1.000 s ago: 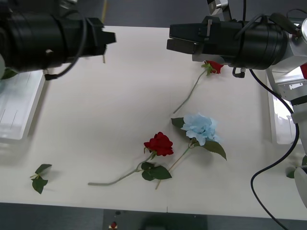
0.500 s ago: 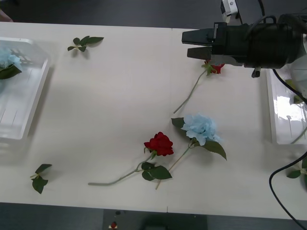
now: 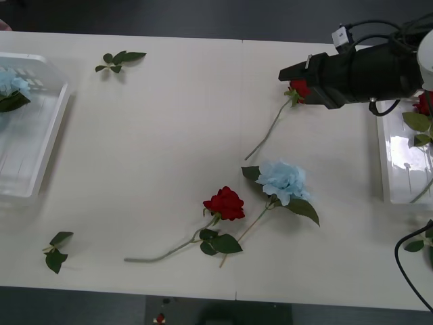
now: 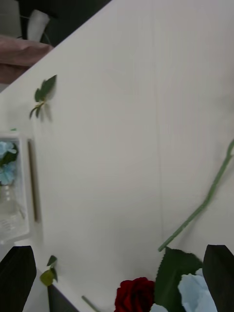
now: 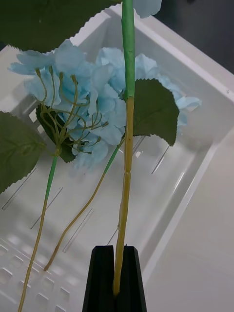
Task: Put the red flowers into the right box and the blue flowers into the left box
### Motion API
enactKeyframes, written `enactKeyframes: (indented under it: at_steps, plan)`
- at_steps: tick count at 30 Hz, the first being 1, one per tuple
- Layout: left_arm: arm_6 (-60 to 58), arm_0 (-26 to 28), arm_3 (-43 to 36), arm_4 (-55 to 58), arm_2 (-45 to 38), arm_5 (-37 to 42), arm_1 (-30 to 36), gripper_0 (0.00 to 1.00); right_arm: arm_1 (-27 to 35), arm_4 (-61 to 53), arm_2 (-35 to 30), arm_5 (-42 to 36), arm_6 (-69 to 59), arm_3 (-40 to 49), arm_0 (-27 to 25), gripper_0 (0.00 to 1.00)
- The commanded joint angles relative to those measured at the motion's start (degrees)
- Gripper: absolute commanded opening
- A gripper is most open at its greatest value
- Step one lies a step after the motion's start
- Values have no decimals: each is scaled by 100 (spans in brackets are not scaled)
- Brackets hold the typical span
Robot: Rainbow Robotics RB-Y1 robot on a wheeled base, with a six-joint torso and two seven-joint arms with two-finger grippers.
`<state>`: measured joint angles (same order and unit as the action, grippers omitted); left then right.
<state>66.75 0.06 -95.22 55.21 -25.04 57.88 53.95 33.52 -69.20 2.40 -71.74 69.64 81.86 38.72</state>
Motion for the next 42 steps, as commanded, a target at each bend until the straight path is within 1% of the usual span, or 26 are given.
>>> enactKeyframes:
  at_steps: [1, 3, 4, 6, 7, 8, 11, 15, 18, 21, 22, 24, 25, 27, 29, 31, 37, 42]
  plan:
    - [277, -6, 91, -89, 131, -101, 309, 2, 85, 750, 402, 11, -1304, 225, 426, 100]
    - [294, 46, 100, -133, 148, -101, 309, 9, 85, 1207, 630, 11, -1770, 216, 505, 100]
    - [312, 73, 100, -142, 148, -101, 309, 14, 85, 1418, 744, 11, -1999, 216, 531, 100]
    - [356, 126, 91, -124, 148, -136, 309, 22, 85, 1725, 964, 11, -2385, 181, 593, 100]
    - [365, 152, 91, -116, 148, -163, 309, 25, 85, 1805, 1026, 3, -2473, 163, 610, 100]
    - [400, 213, 65, -98, 148, -277, 309, 31, 76, 1945, 1175, 3, -2658, 67, 680, 100]
    - [453, 293, 30, -72, 148, -426, 300, 39, 50, 2139, 1386, 11, -2878, -127, 803, 100]
    - [514, 301, 21, -28, 148, -549, 300, 48, -65, 2393, 1650, 11, -3159, -601, 1067, 100]
    - [541, 310, 30, -1, 148, -681, 309, 60, -223, 2481, 1658, 3, -3238, -1058, 1269, 100]
    - [558, 301, -137, 78, 43, -708, 327, 76, -381, 2763, 1764, 11, -3247, -1524, 1507, 100]
    - [558, 301, -181, 87, 34, -708, 344, 80, -399, 2824, 1781, 20, -3255, -1595, 1542, 100]
    - [523, 301, -480, 157, 25, -708, 397, 98, -486, 3053, 1922, 82, -3282, -1850, 1691, 100]
    - [505, 301, -568, 174, 25, -699, 406, 100, -504, 3123, 1957, 108, -3282, -1902, 1718, 100]
    - [470, 284, -876, 245, 25, -593, 406, 100, -583, 3378, 2063, 240, -3299, -2043, 1761, 100]
    - [409, 213, -1254, 298, 60, -259, 415, 100, -662, 3580, 2098, 460, -3282, -2201, 1761, 100]
    - [365, 152, -1517, 315, 192, -119, 415, 100, -724, 3650, 2107, 618, -3255, -2333, 1761, 100]
    - [259, 143, -2133, 227, 781, -242, 371, 100, -900, 3984, 2142, 961, -3203, -2623, 1761, 100]
    - [259, 143, -2704, -160, 1493, -259, 98, 100, -1023, 4230, 2247, 1198, -3203, -2834, 1761, 100]
